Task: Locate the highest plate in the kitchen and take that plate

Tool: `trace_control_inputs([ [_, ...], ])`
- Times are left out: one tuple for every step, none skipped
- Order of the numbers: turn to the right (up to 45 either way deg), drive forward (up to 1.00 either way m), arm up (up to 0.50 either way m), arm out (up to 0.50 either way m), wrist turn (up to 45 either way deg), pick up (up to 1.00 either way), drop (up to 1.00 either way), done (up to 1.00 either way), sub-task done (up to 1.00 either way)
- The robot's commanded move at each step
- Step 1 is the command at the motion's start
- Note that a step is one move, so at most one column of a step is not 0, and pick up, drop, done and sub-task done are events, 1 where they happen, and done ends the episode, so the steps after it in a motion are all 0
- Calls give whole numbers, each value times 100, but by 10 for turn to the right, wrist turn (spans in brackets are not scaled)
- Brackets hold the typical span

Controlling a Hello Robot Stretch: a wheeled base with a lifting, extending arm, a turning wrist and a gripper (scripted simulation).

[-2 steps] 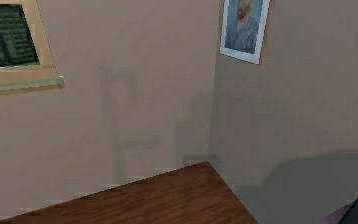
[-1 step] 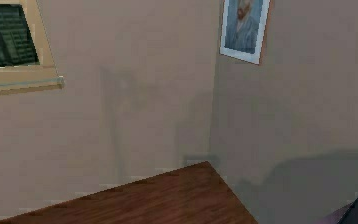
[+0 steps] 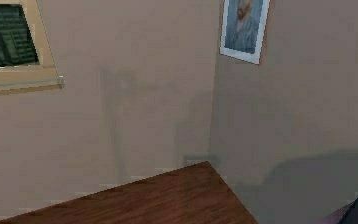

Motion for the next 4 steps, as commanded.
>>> trace_control_inputs([
  [0,0,0,0,450,0,0,0,0],
  [0,0,0,0,450,0,0,0,0],
  [0,0,0,0,450,0,0,0,0],
  [0,0,0,0,360,0,0,0,0],
])
